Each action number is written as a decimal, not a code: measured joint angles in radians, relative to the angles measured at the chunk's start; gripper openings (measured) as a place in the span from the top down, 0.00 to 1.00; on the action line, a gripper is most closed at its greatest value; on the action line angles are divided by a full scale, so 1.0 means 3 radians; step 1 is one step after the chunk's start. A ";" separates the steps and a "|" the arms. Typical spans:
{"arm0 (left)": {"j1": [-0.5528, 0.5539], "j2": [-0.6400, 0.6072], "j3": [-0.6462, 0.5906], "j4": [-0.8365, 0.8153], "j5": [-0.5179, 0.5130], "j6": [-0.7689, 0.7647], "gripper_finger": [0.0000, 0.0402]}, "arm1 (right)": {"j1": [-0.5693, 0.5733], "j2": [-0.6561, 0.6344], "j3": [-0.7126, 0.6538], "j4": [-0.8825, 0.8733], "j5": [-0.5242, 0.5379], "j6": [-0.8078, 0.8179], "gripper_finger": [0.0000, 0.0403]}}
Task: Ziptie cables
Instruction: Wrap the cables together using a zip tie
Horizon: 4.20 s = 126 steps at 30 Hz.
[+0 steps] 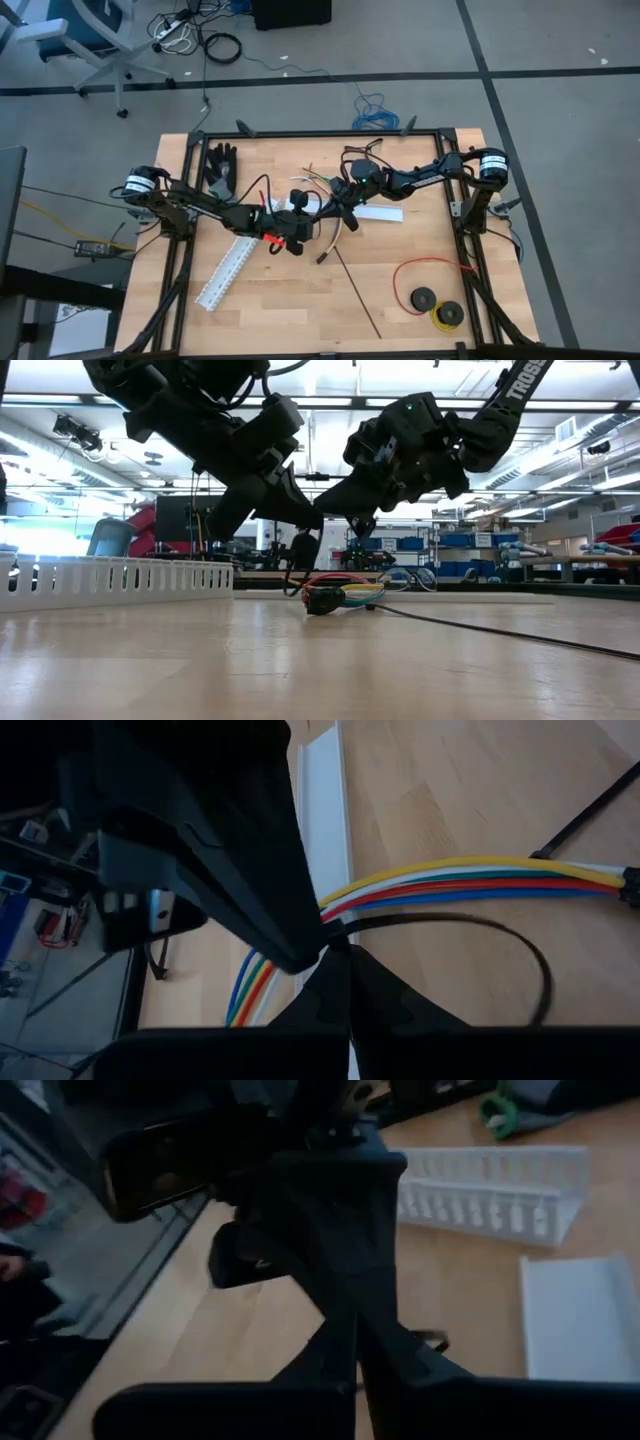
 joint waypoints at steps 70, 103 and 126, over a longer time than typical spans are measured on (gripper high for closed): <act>-0.0052 -0.0008 0.0432 -0.1970 0.0468 -0.2815 0.63 | -0.0418 -0.1326 -0.0001 -0.2978 0.0206 -0.0371 0.53; -0.1016 -0.0005 0.0304 -0.0833 -0.0644 -0.3530 0.63 | 0.2268 -0.0507 -0.0286 -0.1595 0.3248 0.1644 0.68; -0.1489 -0.0005 0.0304 -0.0842 -0.1020 -0.3894 0.63 | 0.1795 0.0291 0.0457 -0.2201 0.3031 0.1712 0.69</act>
